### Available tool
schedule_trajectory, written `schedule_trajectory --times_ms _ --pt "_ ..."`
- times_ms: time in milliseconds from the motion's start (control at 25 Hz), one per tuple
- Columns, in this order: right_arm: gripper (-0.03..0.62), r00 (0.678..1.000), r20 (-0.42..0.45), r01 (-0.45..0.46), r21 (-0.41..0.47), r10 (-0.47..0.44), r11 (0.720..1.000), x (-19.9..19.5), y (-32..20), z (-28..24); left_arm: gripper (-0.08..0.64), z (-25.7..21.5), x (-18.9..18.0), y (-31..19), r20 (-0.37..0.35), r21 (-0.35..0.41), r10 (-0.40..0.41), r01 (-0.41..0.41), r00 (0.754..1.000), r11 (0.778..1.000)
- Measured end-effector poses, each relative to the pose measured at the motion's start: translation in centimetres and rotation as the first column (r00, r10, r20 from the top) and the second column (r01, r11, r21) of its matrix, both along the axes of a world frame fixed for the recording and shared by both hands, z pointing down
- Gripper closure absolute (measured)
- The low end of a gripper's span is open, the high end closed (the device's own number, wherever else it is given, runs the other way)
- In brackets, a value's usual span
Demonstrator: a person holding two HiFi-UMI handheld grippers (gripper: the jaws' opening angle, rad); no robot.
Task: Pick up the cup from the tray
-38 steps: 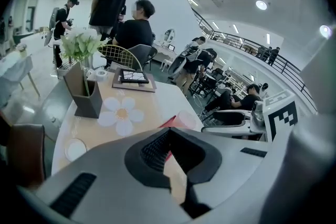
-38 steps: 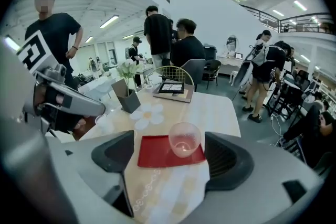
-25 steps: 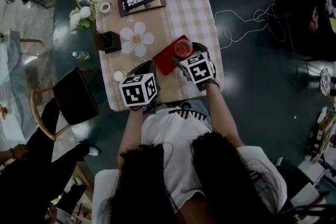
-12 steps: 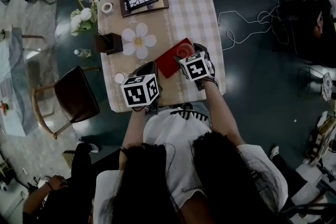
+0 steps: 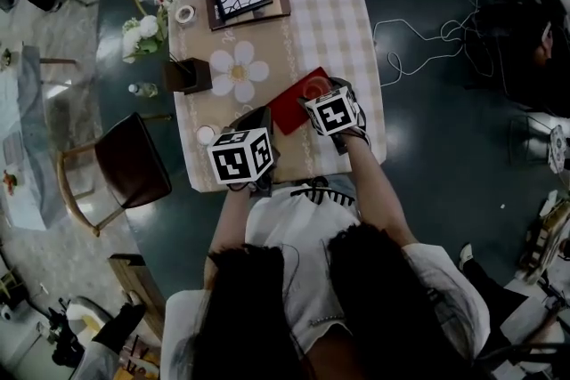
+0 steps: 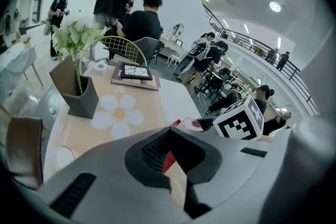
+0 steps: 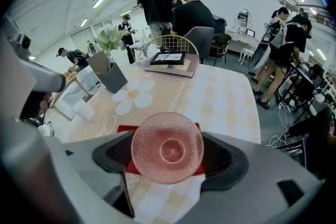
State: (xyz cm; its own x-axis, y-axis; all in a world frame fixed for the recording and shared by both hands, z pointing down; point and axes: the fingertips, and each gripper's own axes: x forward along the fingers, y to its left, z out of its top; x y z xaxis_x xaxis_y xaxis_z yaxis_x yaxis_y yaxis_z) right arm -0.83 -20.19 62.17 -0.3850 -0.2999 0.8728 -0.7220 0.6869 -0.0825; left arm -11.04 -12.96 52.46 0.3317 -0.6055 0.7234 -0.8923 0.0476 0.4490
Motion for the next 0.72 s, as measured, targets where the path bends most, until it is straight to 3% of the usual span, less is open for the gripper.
schedule_trajectory --times_ms 400,720 --pt "0.198 1.0 -0.002 -0.005 -0.005 0.005 1.0 0.5 0.6 -0.7 0.552 0.2 0.2 -0.1 0.001 0.002 0.025 -0.025 1.0 1.0" --pt "0.199 0.999 -0.006 -0.05 0.017 0.05 0.999 3.7 1.2 -1.8 0.552 0.1 1.8 -0.5 -0.006 0.008 0.072 -0.072 0.997 0.997"
